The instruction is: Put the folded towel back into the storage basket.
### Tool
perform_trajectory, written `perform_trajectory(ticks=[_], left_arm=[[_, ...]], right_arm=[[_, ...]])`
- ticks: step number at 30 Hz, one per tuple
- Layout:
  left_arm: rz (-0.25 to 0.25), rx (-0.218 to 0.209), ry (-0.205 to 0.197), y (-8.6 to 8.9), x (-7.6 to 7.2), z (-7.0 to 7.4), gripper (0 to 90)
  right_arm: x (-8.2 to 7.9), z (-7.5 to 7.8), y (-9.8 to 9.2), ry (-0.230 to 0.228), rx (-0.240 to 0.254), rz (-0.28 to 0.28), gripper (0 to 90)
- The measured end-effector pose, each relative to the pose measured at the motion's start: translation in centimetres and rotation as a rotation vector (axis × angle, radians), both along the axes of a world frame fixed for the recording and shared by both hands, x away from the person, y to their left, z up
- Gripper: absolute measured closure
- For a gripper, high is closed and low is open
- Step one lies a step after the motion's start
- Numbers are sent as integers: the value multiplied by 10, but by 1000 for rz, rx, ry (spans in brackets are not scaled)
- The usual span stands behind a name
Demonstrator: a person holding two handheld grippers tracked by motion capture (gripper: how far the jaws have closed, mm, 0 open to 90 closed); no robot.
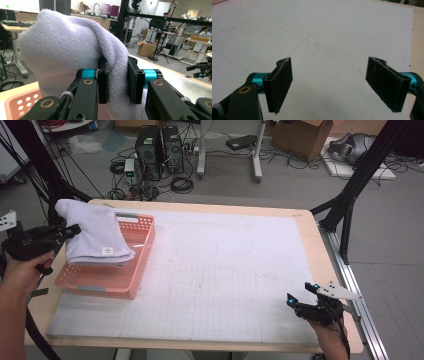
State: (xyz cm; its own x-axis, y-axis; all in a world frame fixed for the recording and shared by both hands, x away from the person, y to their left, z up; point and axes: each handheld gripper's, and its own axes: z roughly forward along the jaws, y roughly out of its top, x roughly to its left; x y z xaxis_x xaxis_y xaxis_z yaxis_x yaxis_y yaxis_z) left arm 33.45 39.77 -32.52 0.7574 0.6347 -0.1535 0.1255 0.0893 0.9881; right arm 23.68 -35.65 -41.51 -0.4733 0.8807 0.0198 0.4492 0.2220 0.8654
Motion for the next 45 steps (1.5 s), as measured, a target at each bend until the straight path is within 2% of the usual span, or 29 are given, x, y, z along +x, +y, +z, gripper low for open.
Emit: perform_trajectory(ticks=[3,10,24,33,35,36,39,43,45], left_arm=[[14,3,20,4,1,-7,738],[27,6,34,9,0,-15,738],[-36,61,59,-10,10,-29,737],[-70,43,54,-26,16,-34,737],[-77,42,65,-30,19,-35,734],[-74,43,89,-30,21,-38,731],[-69,33,101,-30,22,-41,730],[-83,29,78,-34,23,-41,732],[-85,29,80,-35,23,-41,731]], right_arm=[[-1,0,0,5,-4,0,204],[0,-1,0,9,-11,2,204],[0,-2,0,11,-16,2,204],[0,-2,0,12,-15,3,204],[0,-2,1,14,-15,3,204],[0,-3,1,15,-15,3,204],[0,-3,0,11,-18,3,204],[0,-3,-1,14,-15,0,204],[0,-3,0,14,-17,2,204]])
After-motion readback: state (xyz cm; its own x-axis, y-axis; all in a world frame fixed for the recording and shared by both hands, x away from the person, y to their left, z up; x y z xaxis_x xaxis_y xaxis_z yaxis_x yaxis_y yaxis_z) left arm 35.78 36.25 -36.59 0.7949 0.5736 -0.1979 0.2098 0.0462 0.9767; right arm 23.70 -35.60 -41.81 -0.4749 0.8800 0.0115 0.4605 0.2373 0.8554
